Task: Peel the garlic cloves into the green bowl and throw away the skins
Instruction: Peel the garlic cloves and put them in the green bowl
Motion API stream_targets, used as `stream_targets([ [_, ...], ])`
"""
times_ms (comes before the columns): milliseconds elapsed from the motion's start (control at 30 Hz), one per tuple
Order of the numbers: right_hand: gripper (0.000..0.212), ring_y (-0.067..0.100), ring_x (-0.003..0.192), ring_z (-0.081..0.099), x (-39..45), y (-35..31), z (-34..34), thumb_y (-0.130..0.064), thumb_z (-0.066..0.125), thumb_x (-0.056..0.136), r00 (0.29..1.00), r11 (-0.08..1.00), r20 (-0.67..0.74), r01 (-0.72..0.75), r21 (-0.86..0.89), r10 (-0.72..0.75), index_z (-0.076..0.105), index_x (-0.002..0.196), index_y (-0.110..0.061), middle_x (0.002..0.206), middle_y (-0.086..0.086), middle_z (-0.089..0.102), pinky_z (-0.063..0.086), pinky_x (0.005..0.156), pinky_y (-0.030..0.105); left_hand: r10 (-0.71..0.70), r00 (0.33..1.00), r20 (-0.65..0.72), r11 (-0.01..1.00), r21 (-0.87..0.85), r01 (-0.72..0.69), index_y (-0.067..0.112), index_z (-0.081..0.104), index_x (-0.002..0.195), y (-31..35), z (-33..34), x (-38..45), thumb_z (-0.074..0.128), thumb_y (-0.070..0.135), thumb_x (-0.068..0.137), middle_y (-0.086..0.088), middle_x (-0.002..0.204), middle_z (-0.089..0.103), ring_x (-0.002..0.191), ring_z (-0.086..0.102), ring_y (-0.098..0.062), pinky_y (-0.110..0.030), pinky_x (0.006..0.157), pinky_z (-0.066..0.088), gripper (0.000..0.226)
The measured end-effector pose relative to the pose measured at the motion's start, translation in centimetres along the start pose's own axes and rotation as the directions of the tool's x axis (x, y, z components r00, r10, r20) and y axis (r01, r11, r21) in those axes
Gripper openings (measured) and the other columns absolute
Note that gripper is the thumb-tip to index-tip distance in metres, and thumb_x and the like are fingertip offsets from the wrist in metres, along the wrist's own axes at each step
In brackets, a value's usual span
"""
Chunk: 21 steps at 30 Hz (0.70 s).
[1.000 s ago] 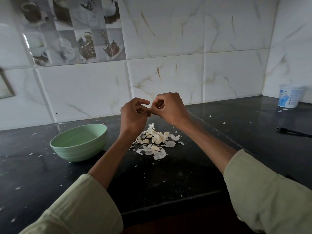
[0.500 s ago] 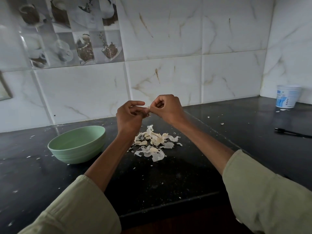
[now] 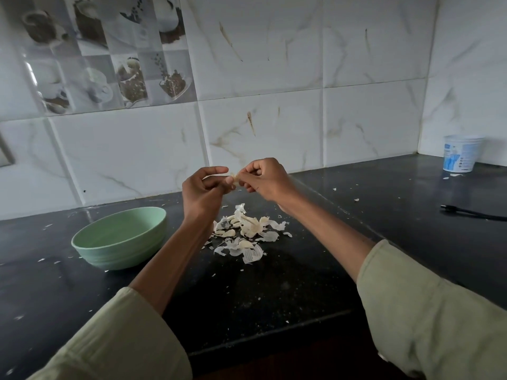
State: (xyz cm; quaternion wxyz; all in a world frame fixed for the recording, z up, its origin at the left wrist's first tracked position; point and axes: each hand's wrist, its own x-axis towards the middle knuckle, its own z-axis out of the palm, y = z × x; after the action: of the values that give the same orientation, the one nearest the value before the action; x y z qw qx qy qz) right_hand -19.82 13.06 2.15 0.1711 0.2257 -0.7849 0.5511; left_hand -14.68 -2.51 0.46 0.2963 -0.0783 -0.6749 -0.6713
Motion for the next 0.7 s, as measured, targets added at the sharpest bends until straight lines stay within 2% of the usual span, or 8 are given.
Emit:
stream_targets([
  [133, 0.009, 0.008, 0.069, 0.070, 0.03, -0.21, -0.63, -0.011, 0.071, 0.095, 0.995, 0.995, 0.021, 0.100, 0.002, -0.100, 0.076, 0.099, -0.005, 0.083, 0.004, 0.077, 0.063, 0.072, 0.030, 0.011, 1.000, -0.012, 1.000, 0.028, -0.010, 0.009, 0.073, 0.116, -0.16, -0.20, 0.36, 0.080, 0.002, 0.089, -0.005, 0.091, 0.081, 0.089, 0.078, -0.016, -0.019, 0.077, 0.057, 0.029],
  [233, 0.010, 0.011, 0.069, 0.070, 0.03, -0.61, -0.99, -0.012, 0.068, 0.095, 0.970, 0.965, 0.033, 0.244, -0.093, -0.242, 0.077, 0.098, -0.013, 0.087, -0.005, 0.077, 0.062, 0.071, 0.029, 0.037, 0.999, -0.037, 0.997, 0.070, -0.034, 0.011, 0.075, 0.115, -0.21, -0.40, 0.58, 0.080, 0.003, 0.089, -0.003, 0.093, 0.081, 0.092, 0.077, -0.012, -0.016, 0.077, 0.056, 0.028],
  [367, 0.011, 0.011, 0.074, 0.070, -0.23, -0.97, -0.95, -0.013, 0.076, 0.090, 0.921, 0.898, 0.104, 0.390, -0.203, -0.376, 0.077, 0.097, -0.021, 0.091, -0.011, 0.076, 0.056, 0.071, 0.020, 0.057, 0.997, -0.059, 0.993, 0.104, -0.051, 0.011, 0.077, 0.115, -0.29, -0.70, 0.79, 0.081, 0.006, 0.090, -0.002, 0.092, 0.081, 0.090, 0.077, -0.010, -0.014, 0.076, 0.056, 0.026],
  [500, 0.016, 0.008, 0.071, 0.070, -0.10, -0.75, -0.64, -0.010, 0.079, 0.085, 0.908, 0.859, 0.097, 0.417, -0.297, -0.407, 0.077, 0.091, -0.025, 0.084, -0.015, 0.075, 0.058, 0.071, 0.024, 0.085, 0.995, -0.053, 0.983, 0.167, -0.075, 0.013, 0.078, 0.113, -0.33, -0.71, 0.87, 0.081, 0.010, 0.090, 0.002, 0.087, 0.081, 0.085, 0.077, -0.008, -0.015, 0.075, 0.057, 0.023],
  [700, 0.010, 0.002, 0.071, 0.070, -0.09, -0.96, -0.96, -0.013, 0.083, 0.083, 0.903, 0.832, 0.098, 0.425, -0.356, -0.419, 0.081, 0.090, -0.020, 0.077, -0.011, 0.075, 0.056, 0.072, 0.017, 0.132, 0.991, -0.028, 0.955, 0.272, -0.119, 0.014, 0.078, 0.112, -0.23, -0.65, 0.81, 0.080, 0.010, 0.091, 0.006, 0.079, 0.079, 0.078, 0.076, -0.005, -0.011, 0.071, 0.055, 0.021],
])
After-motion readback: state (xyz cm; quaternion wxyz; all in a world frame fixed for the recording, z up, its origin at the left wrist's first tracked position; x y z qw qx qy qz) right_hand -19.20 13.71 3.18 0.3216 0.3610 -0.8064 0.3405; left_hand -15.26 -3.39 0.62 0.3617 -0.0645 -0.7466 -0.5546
